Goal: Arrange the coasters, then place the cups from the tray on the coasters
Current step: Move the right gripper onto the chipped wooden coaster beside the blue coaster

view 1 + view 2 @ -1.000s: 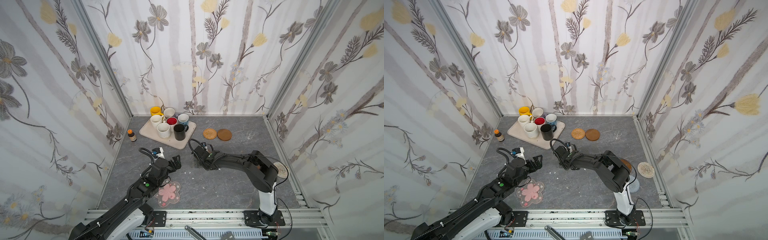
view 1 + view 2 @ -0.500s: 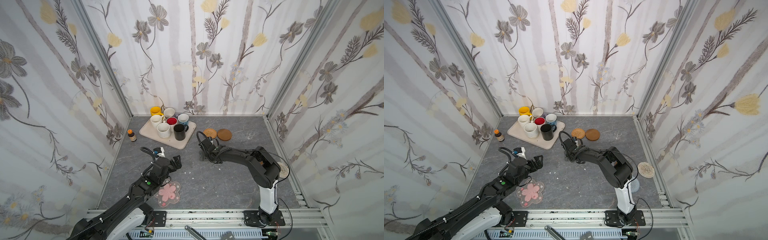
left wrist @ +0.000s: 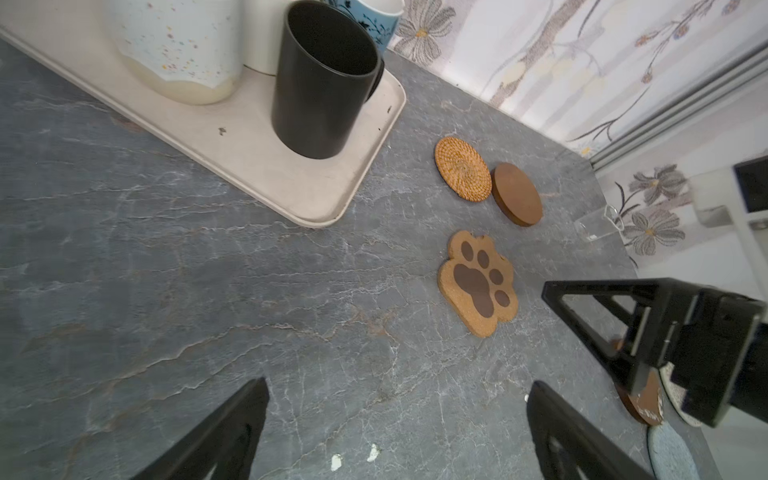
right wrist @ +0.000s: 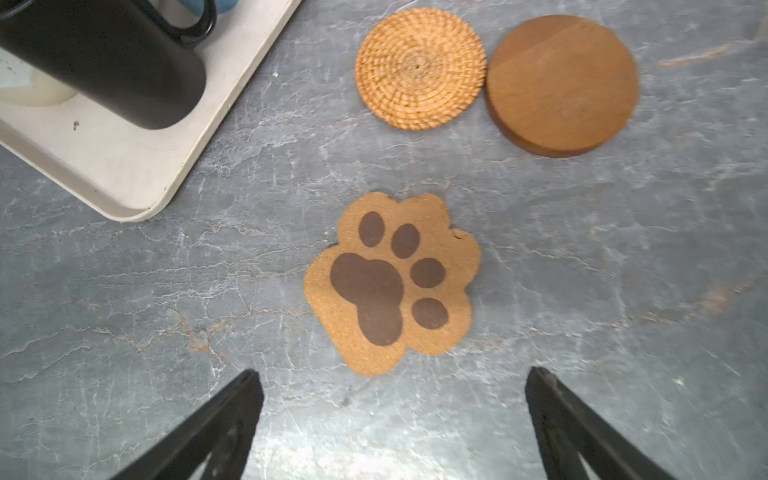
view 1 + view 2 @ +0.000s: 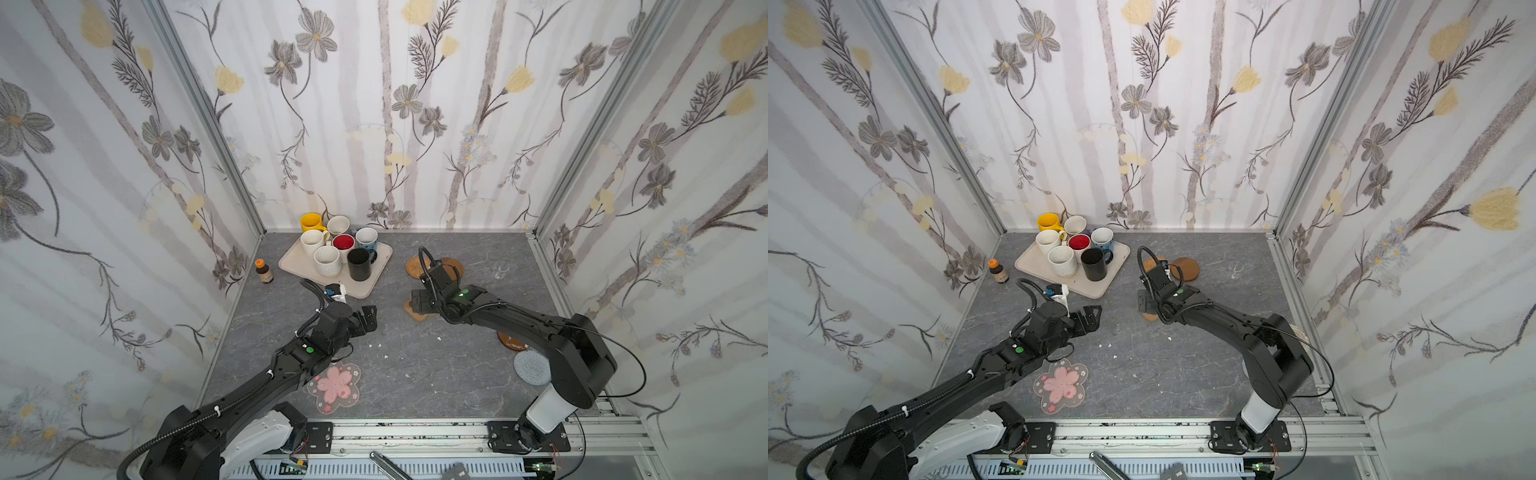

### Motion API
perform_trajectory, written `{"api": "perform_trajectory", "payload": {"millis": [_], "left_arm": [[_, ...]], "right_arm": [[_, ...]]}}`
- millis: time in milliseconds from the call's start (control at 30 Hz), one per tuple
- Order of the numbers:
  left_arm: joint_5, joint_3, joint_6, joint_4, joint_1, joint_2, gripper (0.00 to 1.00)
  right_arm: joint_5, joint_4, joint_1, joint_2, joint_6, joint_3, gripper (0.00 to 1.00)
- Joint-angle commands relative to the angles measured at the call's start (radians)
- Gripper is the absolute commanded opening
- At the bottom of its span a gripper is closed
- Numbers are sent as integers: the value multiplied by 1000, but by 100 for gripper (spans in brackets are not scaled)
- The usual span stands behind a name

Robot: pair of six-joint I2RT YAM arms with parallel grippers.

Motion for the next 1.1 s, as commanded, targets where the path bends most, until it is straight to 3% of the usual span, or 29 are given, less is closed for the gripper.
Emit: {"api": "perform_trajectory", "payload": {"millis": [0, 167, 300, 700, 1067], "left_arm": [[-35, 48, 26, 32, -47, 63, 100], [-13, 88, 20, 102, -100, 171, 100], [17, 110, 19, 162, -124, 258, 100], [27, 153, 3, 259, -207, 431, 100], [36, 119, 1, 311, -220, 455, 100]], "right_arm": [[-38, 7, -68, -112, 16, -92, 100], [-120, 8, -250, -315, 40, -287, 100], [-197, 17, -403, -396, 43, -409, 100], [-274, 66, -751, -433, 51, -555, 100], [-236, 82, -852, -451, 28, -582, 100]]}}
